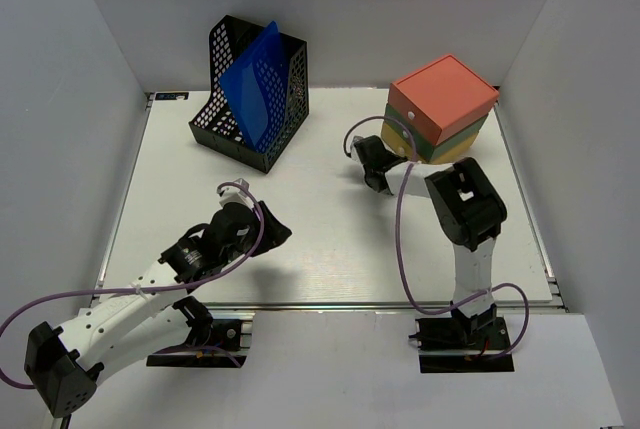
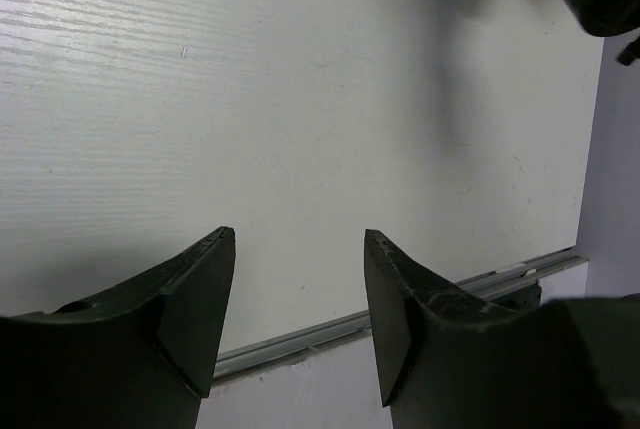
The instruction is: Organize the desk
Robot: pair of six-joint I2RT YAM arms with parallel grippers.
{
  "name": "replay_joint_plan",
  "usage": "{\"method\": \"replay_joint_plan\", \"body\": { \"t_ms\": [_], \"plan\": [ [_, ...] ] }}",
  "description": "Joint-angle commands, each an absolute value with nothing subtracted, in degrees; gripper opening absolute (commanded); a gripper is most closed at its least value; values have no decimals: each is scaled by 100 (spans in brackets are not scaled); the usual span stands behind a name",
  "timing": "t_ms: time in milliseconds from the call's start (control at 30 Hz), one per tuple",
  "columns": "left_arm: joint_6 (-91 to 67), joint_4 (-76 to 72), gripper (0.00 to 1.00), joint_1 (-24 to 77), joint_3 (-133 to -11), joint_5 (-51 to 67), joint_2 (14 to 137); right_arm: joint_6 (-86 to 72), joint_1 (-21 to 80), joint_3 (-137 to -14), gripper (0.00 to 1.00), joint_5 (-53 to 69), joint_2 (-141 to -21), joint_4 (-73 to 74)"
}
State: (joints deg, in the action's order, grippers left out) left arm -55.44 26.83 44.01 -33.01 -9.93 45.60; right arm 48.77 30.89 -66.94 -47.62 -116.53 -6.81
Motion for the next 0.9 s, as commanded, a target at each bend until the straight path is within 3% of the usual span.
{"method": "replay_joint_plan", "body": {
  "t_ms": [0, 33, 67, 133, 200, 300, 333, 367, 400, 467, 867],
  "plan": [
    [-5406, 2637, 64, 4421, -3401, -984, 4430, 3702, 3120, -7407, 0, -2654, -10593, 1645],
    [-5362, 2602, 64, 4421, -3401, -958, 4412, 3552, 3033, -7618, 0, -1123, -10391, 2192],
    [-5318, 2558, 64, 4421, -3410, -915, 4369, 3429, 3015, -7768, 0, -629, -9954, 2841],
    [-5195, 2452, 65, 4421, -3419, -888, 4342, 3130, 3032, -7988, 27, 390, -9634, 3180],
    [-5107, 2435, 69, 4421, -3498, -896, 4315, 2901, 3059, -8146, 54, 789, -9282, 3567],
    [-4827, 2470, 73, 4421, -3726, -888, 4333, 2470, 2997, -8122, 58, 914, -8843, 3683],
    [-4747, 2487, 74, 4421, -3787, -888, 4342, 2235, 2980, -8078, 69, 723, -8598, 3613],
    [-4676, 2557, 74, 4421, -3936, -888, 4350, 2111, 2979, -8034, 70, 625, -8483, 3534],
    [-4545, 2584, 76, 4421, -4007, -905, 4368, 2005, 2979, -7998, 84, 546, -8360, 3490],
    [-4395, 2741, 78, 4421, -4226, -923, 4386, 1855, 2988, -7893, 89, 483, -8017, 3463],
    [-3385, 2804, 83, 4421, -4913, -1011, 4623, 1565, 2883, -7277, 89, 290, -6627, 3331]
  ]
}}
